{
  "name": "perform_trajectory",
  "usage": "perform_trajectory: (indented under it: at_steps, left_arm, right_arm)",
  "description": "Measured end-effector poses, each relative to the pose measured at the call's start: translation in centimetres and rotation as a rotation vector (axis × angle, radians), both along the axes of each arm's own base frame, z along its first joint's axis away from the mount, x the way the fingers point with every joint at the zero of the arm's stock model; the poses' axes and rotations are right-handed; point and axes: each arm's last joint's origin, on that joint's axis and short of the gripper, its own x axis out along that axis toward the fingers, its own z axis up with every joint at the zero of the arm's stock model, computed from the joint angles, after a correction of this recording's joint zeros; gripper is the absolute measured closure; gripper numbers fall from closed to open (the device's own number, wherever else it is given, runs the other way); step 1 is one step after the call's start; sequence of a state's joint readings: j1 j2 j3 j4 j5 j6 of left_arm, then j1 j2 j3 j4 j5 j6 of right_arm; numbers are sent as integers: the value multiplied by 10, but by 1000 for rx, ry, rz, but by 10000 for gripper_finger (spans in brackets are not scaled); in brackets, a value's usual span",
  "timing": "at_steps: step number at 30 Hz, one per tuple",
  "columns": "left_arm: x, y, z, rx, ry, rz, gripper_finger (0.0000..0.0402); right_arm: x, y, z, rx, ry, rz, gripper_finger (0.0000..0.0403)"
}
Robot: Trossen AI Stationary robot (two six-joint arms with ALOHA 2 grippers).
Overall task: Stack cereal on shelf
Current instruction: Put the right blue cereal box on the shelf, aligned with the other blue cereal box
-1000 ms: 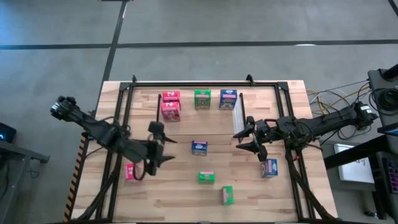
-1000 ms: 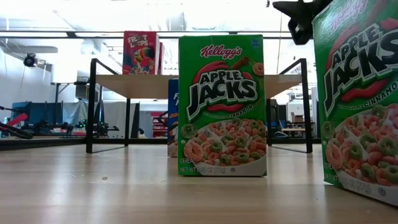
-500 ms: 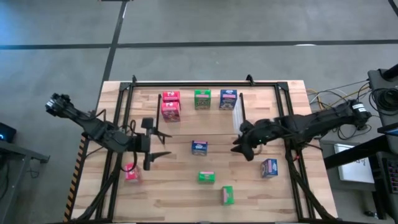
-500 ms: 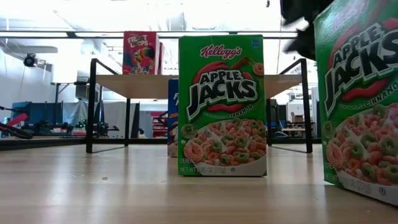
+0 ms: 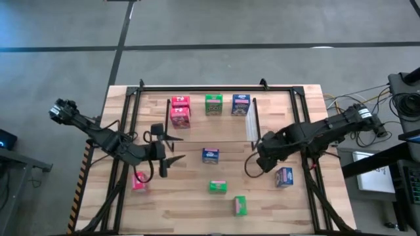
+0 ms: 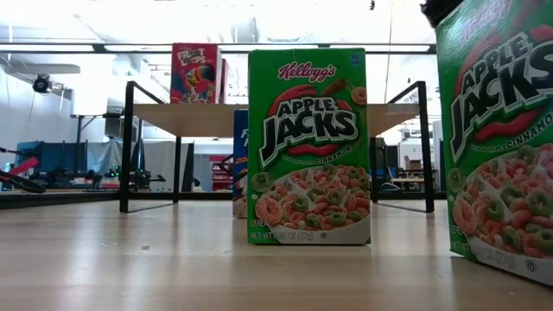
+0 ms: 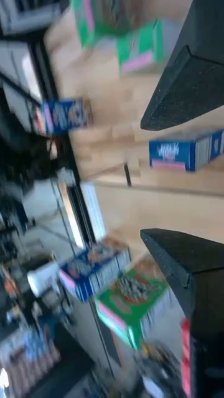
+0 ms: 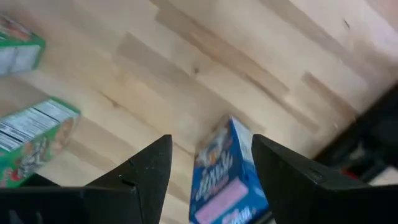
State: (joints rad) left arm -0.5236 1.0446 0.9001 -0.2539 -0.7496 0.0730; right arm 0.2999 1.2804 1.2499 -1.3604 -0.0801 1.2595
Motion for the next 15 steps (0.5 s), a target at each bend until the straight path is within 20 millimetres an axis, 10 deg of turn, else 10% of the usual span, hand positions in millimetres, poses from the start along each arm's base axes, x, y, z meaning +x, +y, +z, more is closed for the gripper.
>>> perform_trajectory:
  at_steps: [15]
  left_arm:
    - [3,3,-7,72,7,175,146]
  right_arm:
    - [-24,40,-5,63,130,-229,144]
